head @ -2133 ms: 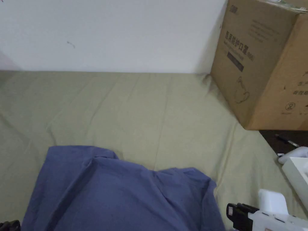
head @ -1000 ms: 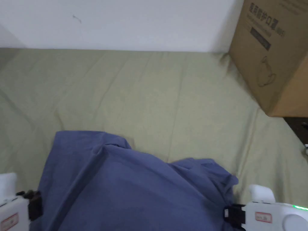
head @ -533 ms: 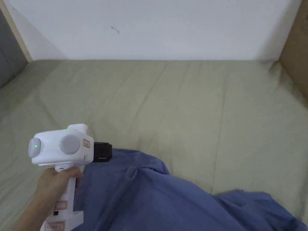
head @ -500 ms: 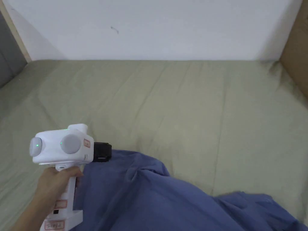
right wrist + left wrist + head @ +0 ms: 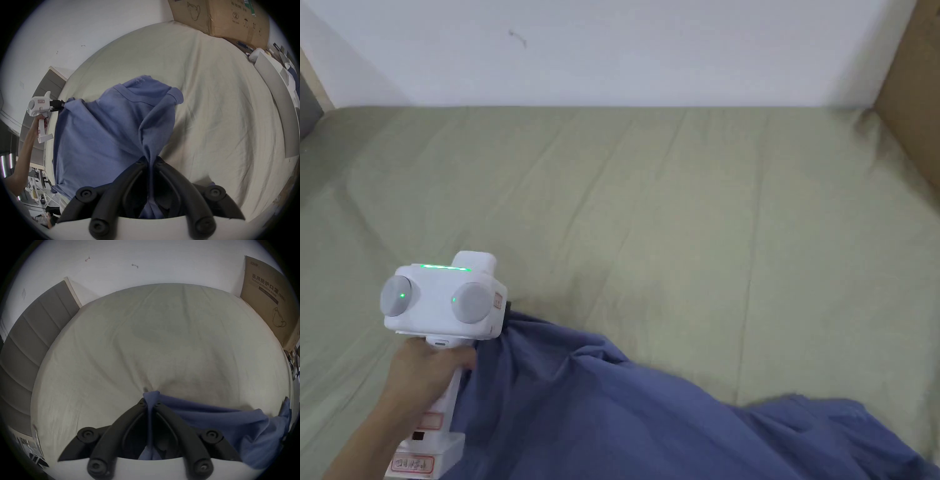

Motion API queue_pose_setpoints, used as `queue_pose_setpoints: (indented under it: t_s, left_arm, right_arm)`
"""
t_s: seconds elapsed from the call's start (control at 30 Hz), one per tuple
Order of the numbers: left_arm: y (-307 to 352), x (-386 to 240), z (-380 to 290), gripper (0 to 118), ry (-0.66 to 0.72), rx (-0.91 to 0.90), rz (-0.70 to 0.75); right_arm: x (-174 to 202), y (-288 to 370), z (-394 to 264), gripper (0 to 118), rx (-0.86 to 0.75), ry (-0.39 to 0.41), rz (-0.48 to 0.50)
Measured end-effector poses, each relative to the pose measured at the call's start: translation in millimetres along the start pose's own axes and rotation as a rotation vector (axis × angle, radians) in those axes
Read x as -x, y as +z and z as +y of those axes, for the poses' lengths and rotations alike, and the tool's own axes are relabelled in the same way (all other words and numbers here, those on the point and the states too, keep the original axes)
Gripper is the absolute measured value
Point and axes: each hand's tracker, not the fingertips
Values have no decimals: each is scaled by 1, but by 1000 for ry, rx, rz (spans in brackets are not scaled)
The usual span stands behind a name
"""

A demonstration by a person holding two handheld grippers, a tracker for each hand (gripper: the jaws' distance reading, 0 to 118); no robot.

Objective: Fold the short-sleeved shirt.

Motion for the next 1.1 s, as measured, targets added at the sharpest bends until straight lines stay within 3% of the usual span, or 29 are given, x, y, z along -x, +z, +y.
queue_pose_setpoints:
  t_s: [0.17, 0.37, 0.5, 0.67, 0.77, 0.83, 0.97, 1.1]
  left_arm:
    - [76, 16, 5, 0, 50, -160, -44]
    - [238, 62, 15, 0, 126, -468, -3]
    - [344, 96, 11, 0, 204, -659, 42]
    - [442, 117, -5, 0, 268, -857, 83]
    - [487, 109, -24, 0, 251, -1000, 209]
    - [508, 99, -29, 0, 217, -1034, 284]
    - [538, 104, -35, 0, 235, -1049, 252]
    - [544, 111, -40, 0, 263, -1052, 232]
  right_arm:
    - [0, 51, 21, 6, -146, -3, 111]
    - [11, 138, 60, 6, -390, 75, 129]
    - [12, 198, 85, 6, -566, 84, 119]
    - [20, 265, 101, 6, -771, 81, 226]
    - [44, 298, 102, 6, -895, 138, 201]
    - [48, 313, 106, 6, -968, 133, 209]
    - [65, 346, 107, 6, -1103, 130, 183]
    - [71, 367, 116, 6, -1133, 130, 197]
